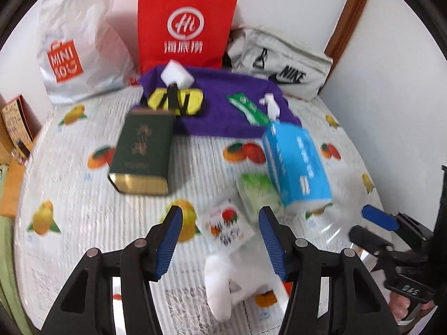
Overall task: Organize soft objects
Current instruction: 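Move the left tool to the white tomato-print snack packet on the bed, then grasp and lift the snack packet with the left tool while the right tool approaches the white glove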
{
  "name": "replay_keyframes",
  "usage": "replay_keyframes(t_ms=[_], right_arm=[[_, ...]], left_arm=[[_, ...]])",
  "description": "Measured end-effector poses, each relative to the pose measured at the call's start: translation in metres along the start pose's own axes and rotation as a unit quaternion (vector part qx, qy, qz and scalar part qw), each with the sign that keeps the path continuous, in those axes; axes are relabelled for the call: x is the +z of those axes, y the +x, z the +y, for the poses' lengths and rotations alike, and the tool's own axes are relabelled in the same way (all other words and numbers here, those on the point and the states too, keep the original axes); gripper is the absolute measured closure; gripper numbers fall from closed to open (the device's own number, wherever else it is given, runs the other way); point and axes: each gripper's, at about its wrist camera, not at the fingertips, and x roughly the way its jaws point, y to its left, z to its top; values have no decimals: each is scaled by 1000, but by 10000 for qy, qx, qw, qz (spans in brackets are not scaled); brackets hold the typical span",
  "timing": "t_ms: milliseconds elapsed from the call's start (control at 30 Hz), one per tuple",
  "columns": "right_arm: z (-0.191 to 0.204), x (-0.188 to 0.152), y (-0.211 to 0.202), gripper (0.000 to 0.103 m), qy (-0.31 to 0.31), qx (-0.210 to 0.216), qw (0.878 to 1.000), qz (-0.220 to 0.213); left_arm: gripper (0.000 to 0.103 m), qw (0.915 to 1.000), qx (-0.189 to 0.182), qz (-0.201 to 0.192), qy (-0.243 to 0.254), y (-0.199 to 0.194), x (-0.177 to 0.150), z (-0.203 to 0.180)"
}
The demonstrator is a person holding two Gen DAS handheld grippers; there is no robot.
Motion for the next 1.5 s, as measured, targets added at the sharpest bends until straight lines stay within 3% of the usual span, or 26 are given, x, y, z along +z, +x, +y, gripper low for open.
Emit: replay_keyframes(t_ms=[100, 333, 700, 800, 867, 933, 967, 1033, 1367, 1500], right_arm=[[-5, -20, -1, 43, 109, -7, 9999, 35], [-17, -57, 5, 43, 291, -54, 9994, 196], [-36, -64, 38, 43, 378, -55, 9978, 535], [-40, -64, 46, 43, 457, 27, 9971, 601], [-41, -64, 48, 43, 455, 31, 9971, 613], [-39, -65, 49, 43, 434, 57, 9971, 620], [-38, -64, 50, 43, 423, 59, 9971, 626], [-35, -64, 51, 43, 389, 59, 9972, 635], [-12, -63, 51, 43, 133, 141, 9977, 649], [-7, -62, 48, 43, 60, 150, 9979, 624]], left_arm=[[48, 9997, -159, 131, -148, 15, -14, 2], [47, 9989, -119, 451, -87, 55, -24, -9], [34, 9960, 585, 608, 307, 103, -12, -25], [34, 9957, 591, 655, 287, 109, -12, -23], [39, 9964, 459, 651, 292, 109, -13, -20], [58, 9963, 510, 630, 274, 106, -13, -17], [61, 9967, 495, 585, 250, 104, -13, -14], [78, 9976, 369, 559, 163, 98, -12, -6], [88, 9991, -192, 371, -98, 68, -18, 17], [88, 9994, -41, 265, -203, 55, -19, 29]])
